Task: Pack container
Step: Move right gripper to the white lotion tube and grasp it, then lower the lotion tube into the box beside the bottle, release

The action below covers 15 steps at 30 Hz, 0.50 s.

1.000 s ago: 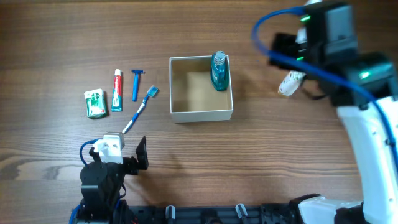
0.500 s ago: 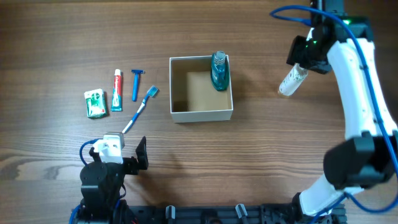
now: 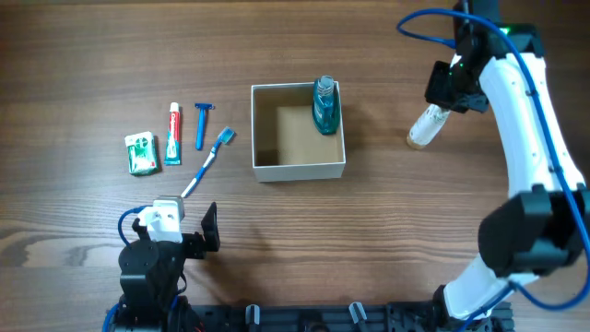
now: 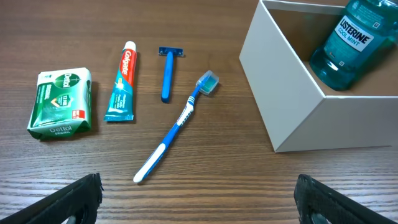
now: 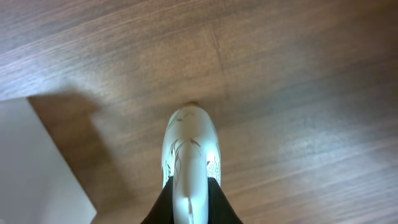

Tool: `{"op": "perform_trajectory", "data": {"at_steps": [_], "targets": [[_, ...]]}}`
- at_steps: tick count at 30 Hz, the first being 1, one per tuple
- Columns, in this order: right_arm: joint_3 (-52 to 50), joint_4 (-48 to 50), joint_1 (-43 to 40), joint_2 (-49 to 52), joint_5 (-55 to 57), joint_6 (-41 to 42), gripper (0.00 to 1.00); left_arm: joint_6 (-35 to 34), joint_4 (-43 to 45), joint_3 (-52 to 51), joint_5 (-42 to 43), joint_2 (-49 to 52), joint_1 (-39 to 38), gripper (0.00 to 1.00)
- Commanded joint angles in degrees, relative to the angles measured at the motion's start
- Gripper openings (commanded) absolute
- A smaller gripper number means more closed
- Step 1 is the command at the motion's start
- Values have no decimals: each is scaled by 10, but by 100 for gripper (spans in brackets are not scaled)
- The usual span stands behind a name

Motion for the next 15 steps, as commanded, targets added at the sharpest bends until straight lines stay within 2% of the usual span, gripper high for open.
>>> {"op": "perform_trajectory", "data": {"at_steps": [1,5,9,15], "targets": [[5,-10,22,-120,0,1,4,11,-2,-8,15,-5,5,100],[5,-33,63,-204,-1,17,4,11,-2,-8,15,-5,5,100],[6,-63,141,-279,-27,38,4,11,-2,-8,15,-5,5,100],[6,-43,264,-301,-29,78,5,11,-2,-8,15,-5,5,100]]}}
